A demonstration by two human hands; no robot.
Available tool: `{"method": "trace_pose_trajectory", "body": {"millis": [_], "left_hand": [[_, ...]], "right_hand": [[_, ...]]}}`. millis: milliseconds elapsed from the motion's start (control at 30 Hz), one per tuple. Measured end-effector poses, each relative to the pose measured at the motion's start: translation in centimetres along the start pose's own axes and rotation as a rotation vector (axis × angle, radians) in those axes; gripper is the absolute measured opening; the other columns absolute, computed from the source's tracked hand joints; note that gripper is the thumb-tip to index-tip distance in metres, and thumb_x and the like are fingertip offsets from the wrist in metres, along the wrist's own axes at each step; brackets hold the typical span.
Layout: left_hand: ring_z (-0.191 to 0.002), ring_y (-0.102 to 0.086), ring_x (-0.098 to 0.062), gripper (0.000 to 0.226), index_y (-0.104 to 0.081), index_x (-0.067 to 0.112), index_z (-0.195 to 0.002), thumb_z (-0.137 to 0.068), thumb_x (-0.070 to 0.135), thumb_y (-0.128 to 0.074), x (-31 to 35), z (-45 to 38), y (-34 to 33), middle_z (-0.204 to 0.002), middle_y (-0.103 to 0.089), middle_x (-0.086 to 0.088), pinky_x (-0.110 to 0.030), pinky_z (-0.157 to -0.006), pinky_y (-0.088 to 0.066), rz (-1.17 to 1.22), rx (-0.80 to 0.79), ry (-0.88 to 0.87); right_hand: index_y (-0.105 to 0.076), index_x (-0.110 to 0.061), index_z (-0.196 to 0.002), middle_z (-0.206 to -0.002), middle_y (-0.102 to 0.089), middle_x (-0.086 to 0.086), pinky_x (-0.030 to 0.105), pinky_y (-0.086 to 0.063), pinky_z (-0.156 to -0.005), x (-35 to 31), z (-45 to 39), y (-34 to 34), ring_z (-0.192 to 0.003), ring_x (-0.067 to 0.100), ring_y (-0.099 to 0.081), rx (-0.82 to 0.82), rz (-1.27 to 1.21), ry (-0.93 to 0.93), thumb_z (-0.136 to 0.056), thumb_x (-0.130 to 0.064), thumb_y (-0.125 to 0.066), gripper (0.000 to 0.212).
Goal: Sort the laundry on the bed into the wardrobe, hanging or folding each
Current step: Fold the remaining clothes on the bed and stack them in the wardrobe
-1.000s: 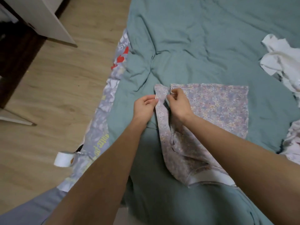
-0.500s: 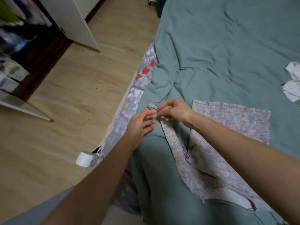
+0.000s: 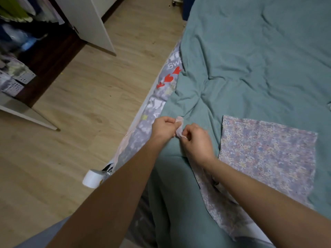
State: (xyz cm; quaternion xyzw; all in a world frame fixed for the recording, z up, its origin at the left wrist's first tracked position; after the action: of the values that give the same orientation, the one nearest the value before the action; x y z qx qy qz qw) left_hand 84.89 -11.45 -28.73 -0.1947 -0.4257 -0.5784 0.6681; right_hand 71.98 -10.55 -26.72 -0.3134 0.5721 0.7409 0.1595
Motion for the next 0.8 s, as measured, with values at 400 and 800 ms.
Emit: {"method": "trace_pose_trajectory", "body": {"millis": [400,800], "left_hand": [[-0.072,-0.062,-0.004,0.016,-0.06,0.014,-0.092,-0.095,0.001,-0.051,0.9,5.0,5.1,-0.077,-0.069,0.004,-0.016,-0.069,-0.054,0.427,-0.473,-0.027],[-0.081,-0.065,-0.004,0.03,-0.059,0.02,-0.102,-0.086,-0.004,-0.065,2.9,7.4,4.9,-0.104,-0.064,0.006,-0.02,-0.074,-0.051,0.168,-0.241,-0.438]], "right_hand": [[-0.064,-0.016,-0.105,-0.083,-0.062,0.0,0.013,-0.046,-0.068,-3.7,-1.6,5.3,-0.067,0.003,-0.055,-0.315,-0.615,-0.011,-0.084,-0.001,-0.068,0.025],[-0.053,-0.013,-0.069,-0.075,-0.056,0.004,0.023,-0.038,-0.058,-5.4,-0.1,6.9,-0.062,0.011,-0.048,0.043,-0.269,0.34,-0.074,-0.006,-0.069,0.018]]}}
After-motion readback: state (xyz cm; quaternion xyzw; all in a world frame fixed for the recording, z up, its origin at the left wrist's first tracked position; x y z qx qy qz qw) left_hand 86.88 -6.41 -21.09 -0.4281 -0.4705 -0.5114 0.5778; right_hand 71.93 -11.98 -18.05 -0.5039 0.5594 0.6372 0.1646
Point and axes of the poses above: each hand's wrist, its own z-axis away from the middle knuckle, its own y-axis out of the back of the hand, x = y × z, the point moved 3 cm from there along -z, towards the middle knuckle
